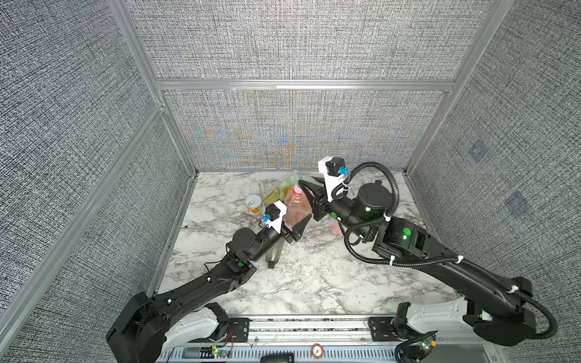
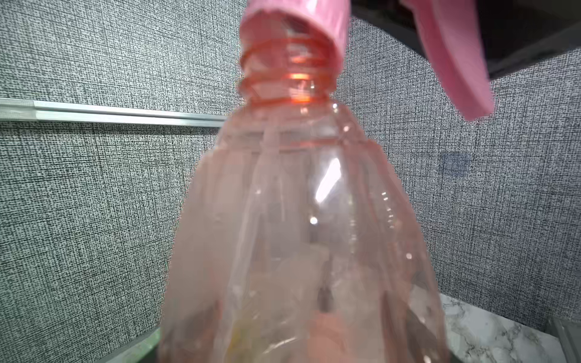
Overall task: Attach spray nozzles to spray bottles
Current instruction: Screw the spray nozzle on the spray bottle.
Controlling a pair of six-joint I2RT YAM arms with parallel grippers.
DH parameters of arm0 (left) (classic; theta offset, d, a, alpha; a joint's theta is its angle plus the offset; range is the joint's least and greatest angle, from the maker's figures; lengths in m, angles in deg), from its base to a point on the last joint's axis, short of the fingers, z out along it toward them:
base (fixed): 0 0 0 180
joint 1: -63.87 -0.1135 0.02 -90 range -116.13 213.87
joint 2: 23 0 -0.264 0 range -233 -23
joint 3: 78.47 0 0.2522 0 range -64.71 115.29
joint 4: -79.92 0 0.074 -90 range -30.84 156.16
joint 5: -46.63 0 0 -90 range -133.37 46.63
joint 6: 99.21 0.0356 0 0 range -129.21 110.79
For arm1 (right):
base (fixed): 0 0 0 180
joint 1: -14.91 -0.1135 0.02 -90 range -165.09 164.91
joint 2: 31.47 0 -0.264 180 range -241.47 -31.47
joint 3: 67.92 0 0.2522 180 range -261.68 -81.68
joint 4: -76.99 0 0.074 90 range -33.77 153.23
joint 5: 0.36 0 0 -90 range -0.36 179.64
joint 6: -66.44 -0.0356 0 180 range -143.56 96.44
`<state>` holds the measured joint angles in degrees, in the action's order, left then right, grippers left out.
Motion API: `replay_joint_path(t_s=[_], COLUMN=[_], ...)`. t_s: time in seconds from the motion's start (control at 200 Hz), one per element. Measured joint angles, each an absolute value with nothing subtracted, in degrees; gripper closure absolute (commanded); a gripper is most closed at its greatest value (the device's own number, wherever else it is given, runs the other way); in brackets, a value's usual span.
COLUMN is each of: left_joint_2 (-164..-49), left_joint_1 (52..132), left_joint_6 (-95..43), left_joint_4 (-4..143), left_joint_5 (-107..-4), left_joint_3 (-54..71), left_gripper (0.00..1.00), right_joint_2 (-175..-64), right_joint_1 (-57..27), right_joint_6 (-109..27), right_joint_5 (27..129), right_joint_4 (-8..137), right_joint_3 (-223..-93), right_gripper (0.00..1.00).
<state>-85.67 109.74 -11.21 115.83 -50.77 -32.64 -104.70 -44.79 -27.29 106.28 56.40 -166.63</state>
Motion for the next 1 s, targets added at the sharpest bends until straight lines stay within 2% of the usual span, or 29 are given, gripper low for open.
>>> replay_joint_path(t_s=[0.435,0.625,0.79,1.001], left_joint_2=[-85.3,-85.1,-85.1,-85.1], left_joint_1=[109.8,109.8,109.9,109.8], left_joint_6=[-11.8,-11.7,-11.4,-11.8], left_joint_4=[113.1,112.3,113.5,114.7], left_joint_5=[-51.4,-52.2,-52.8,-52.5], left_joint_3=[-32.3,-32.4,-32.4,-32.4], left_gripper=[0.26,0.26,0.26,0.26], right_joint_2=[-106.5,-104.0,-103.1,-104.0], right_joint_1=[-44.0,-43.9,-43.9,-43.9], right_joint_6=[-25.4,-26.7,-28.0,-27.9], right_joint_5=[104.7,103.8,101.4,99.0], right_joint_4=[53.8,55.3,54.9,52.4], right_joint_3=[-168.2,-165.1,-164.8,-166.8], right_gripper=[0.84,0.78,0.65,0.61])
